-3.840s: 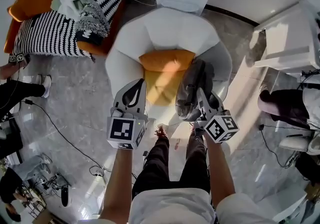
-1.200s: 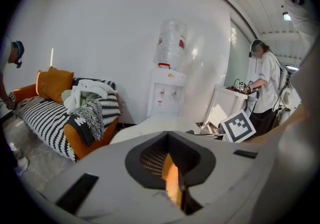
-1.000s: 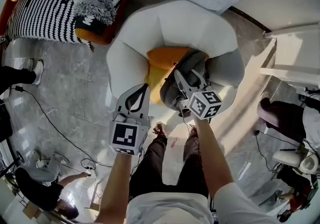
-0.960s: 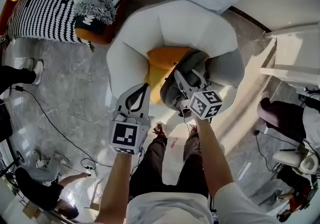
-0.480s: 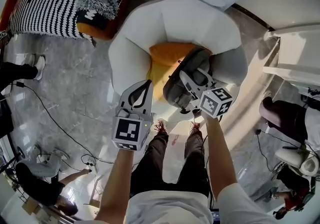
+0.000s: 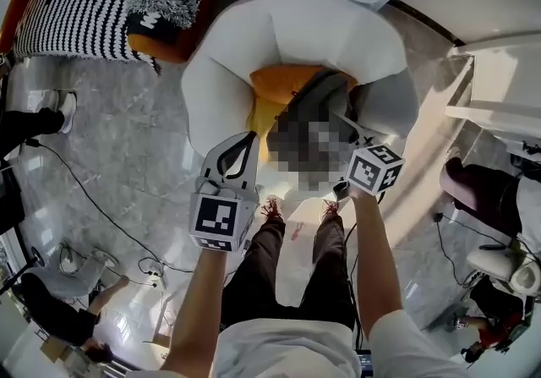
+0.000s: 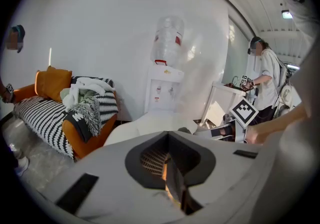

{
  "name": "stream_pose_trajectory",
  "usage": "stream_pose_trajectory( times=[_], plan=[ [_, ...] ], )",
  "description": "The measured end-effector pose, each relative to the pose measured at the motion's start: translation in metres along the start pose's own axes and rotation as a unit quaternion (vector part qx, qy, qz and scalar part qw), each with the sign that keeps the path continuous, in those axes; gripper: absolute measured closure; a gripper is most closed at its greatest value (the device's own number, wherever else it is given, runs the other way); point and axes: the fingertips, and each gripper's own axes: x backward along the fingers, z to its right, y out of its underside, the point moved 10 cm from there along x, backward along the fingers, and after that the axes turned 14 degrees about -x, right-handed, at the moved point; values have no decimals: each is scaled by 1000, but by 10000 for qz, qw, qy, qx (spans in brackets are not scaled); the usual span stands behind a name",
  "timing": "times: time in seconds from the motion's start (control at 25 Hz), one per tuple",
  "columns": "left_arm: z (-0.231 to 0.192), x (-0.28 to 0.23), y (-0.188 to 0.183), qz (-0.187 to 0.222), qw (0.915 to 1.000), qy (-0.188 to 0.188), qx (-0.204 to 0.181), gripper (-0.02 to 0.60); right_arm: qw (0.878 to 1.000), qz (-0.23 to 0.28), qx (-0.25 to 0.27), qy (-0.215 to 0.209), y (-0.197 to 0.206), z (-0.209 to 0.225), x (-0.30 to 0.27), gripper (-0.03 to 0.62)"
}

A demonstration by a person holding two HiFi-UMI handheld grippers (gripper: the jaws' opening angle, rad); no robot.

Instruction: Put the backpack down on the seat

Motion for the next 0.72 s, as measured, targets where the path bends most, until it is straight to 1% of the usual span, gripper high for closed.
stream_pose_trajectory(
  times=[0.08,0.16,0.28,0.36,0.44,0.52,0.72],
  plan=[
    [3,0,-1,-61,10000,38,42,575,10000,31,-45,46,0,5,8,431],
    [6,1,-3,-214,9997,69,126,575,9999,35,-28,98,0,8,15,431],
    [10,1,-5,-250,9995,78,154,575,9999,69,-8,146,-1,9,22,432],
    [11,0,-7,-200,9997,71,115,575,9998,101,29,168,-4,8,26,433],
    [10,-1,-7,-37,10000,25,14,574,9997,125,92,196,-6,5,28,433],
    [10,-1,-8,30,10000,0,-43,575,9996,153,123,207,-8,0,32,431],
    [11,5,-15,113,9999,-77,-2,575,9994,287,78,166,-14,-14,45,433]
  ],
)
